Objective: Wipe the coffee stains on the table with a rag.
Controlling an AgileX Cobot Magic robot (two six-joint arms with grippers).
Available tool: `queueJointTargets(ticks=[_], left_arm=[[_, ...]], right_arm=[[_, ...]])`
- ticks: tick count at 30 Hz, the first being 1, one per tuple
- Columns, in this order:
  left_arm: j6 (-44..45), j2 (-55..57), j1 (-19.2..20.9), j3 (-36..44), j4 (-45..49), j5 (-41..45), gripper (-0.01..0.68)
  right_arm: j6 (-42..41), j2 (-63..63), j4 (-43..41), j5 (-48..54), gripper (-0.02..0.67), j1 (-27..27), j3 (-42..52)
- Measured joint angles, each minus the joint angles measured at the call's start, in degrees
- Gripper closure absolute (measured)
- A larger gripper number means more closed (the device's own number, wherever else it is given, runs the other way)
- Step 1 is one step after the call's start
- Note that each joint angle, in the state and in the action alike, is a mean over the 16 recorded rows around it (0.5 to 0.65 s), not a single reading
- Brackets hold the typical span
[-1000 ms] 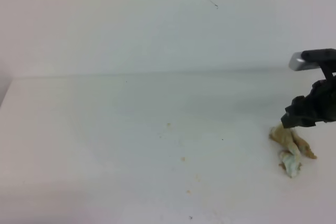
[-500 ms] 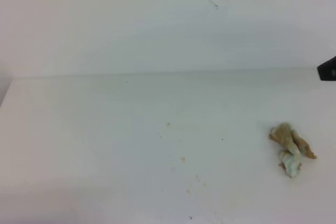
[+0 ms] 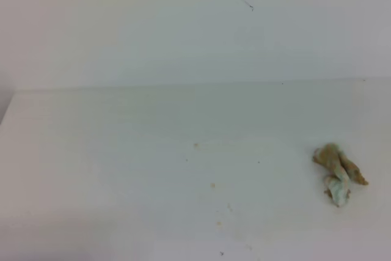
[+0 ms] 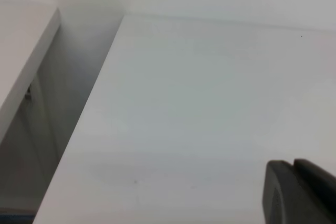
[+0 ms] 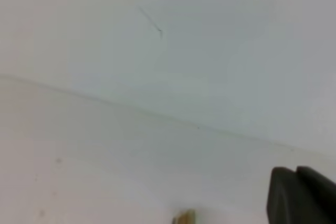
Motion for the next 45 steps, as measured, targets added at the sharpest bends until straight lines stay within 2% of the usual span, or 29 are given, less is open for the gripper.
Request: queueJointTargets(ticks=[11,19,26,31,38,45], left_arm=[[0.00,0.00,0.00,0.00,0.03,-0.22,0.675],[0.00,0.00,0.00,0.00,0.03,-0.43,0.675],[0.00,0.00,0.00,0.00,0.02,-0.49,0.675],[0.00,0.00,0.00,0.00,0.02,-0.60,0.675],[0.00,0.00,0.00,0.00,0.02,-0.70,0.675],[0.00,0.00,0.00,0.00,0.02,-0.81,0.675]], right_arm=[[-0.65,-3.07,-2.15,3.68,0.649,0.47,2.47],[5.39,-10.90,-12.46,3.22,0.649,0.45,6.77],[16.19,-25.35,-21.84,-4.19,0.649,0.19,20.02],[22.66,-35.89,-24.63,-10.16,0.649,0.14,32.56],[25.49,-45.23,-24.36,-14.83,0.649,0.08,46.02],[25.44,-47.75,-24.01,-13.89,0.649,0.08,51.65]])
